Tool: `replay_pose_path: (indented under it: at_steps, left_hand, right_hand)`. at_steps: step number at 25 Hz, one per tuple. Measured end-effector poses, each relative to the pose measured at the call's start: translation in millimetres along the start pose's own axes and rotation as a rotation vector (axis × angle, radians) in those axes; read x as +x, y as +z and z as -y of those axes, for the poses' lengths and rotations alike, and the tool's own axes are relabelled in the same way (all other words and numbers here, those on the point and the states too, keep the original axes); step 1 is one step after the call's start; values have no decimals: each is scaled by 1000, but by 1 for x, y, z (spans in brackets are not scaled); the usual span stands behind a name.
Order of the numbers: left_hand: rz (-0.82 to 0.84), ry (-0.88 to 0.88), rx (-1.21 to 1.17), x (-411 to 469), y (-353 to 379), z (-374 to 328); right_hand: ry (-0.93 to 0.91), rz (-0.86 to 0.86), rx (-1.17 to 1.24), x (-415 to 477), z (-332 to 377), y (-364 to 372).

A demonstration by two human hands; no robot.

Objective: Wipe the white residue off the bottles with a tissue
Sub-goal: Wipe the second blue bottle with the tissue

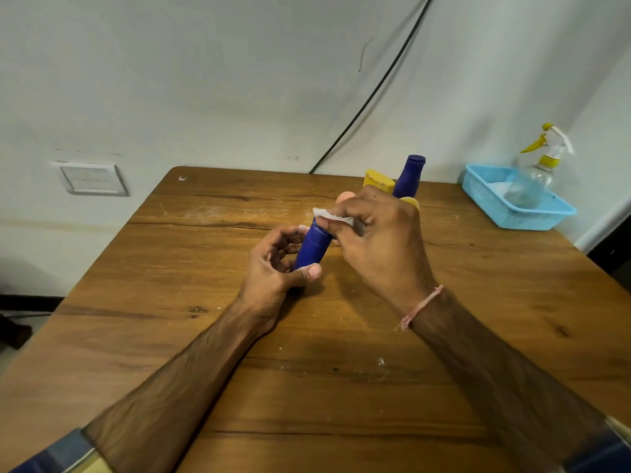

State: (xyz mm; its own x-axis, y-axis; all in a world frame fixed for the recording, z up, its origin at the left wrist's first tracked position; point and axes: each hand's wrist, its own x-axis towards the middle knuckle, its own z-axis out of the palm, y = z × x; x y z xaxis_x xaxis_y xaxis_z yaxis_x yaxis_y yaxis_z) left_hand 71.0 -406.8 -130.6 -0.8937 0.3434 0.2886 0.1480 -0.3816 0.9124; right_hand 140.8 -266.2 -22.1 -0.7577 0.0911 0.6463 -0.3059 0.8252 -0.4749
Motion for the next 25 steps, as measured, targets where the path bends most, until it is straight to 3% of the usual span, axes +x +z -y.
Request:
replay_pose_path:
  at_steps: [5,10,14,17,22,25]
  left_hand:
    - [-31,-8,14,0,4,1]
    - [-62,-28,76,-2,9,-5]
    - [-190,-59,105,3,13,-9]
    - [-197,-65,161,-1,15,-9]
    - [-216,-146,274,-14,18,-17]
    - [-421,-43,432,-46,36,-32]
  right_hand:
    - [8,74,158,-12,-16,-24]
    - [377,79,391,-26,-37,-39]
    - [739,29,721,-30,-49,-45]
    - [947,33,929,-34,-53,-50]
    - [997,42,1026,-44,-48,-62]
    - [990,14,1037,-49,-47,-73]
